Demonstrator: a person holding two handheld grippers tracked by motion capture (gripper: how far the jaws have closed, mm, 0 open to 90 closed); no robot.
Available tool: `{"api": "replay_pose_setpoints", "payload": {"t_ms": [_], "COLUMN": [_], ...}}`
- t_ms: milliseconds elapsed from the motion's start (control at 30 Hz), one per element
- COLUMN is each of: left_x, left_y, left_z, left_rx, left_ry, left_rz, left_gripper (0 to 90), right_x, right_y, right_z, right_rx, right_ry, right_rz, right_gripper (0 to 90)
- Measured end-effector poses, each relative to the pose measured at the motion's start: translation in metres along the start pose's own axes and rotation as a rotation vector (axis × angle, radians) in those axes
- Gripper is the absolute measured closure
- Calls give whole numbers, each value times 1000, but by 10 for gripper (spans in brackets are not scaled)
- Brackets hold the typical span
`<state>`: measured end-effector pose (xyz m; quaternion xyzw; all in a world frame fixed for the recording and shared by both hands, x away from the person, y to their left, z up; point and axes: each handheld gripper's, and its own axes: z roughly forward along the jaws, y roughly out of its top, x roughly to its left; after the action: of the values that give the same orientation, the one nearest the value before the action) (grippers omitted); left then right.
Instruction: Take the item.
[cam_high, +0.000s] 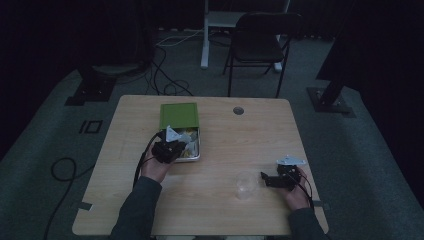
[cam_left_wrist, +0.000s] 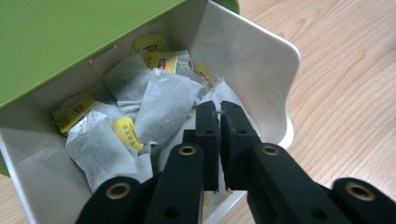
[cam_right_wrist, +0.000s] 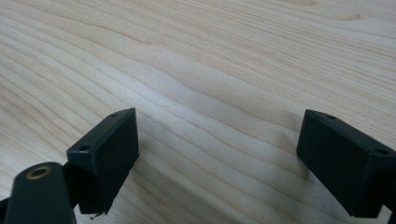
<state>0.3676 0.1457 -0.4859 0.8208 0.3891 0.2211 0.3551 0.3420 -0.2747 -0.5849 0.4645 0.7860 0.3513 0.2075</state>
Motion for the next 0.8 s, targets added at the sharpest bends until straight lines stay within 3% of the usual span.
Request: {"api": "replay_pose_setpoints", "payload": {"t_ms": [200, 533, 700, 800], "left_x": [2, -3, -2, -2], "left_y": [-3, -4, -3, -3], "left_z": [4, 11, 11, 11], "left_rx": [18, 34, 38, 35], "left_ry": [19, 8, 16, 14], "left_rz": [-1, 18, 24, 20], "left_gripper": [871, 798, 893, 900], "right_x": [0, 0, 0, 0], "right_y": [0, 0, 0, 0], "right_z": [0, 0, 0, 0], "right_rx": [0, 1, 1, 1], "right_ry": [0, 0, 2, 2], "right_rz": [1, 1, -1, -1], "right_gripper": [126, 126, 126, 126]}}
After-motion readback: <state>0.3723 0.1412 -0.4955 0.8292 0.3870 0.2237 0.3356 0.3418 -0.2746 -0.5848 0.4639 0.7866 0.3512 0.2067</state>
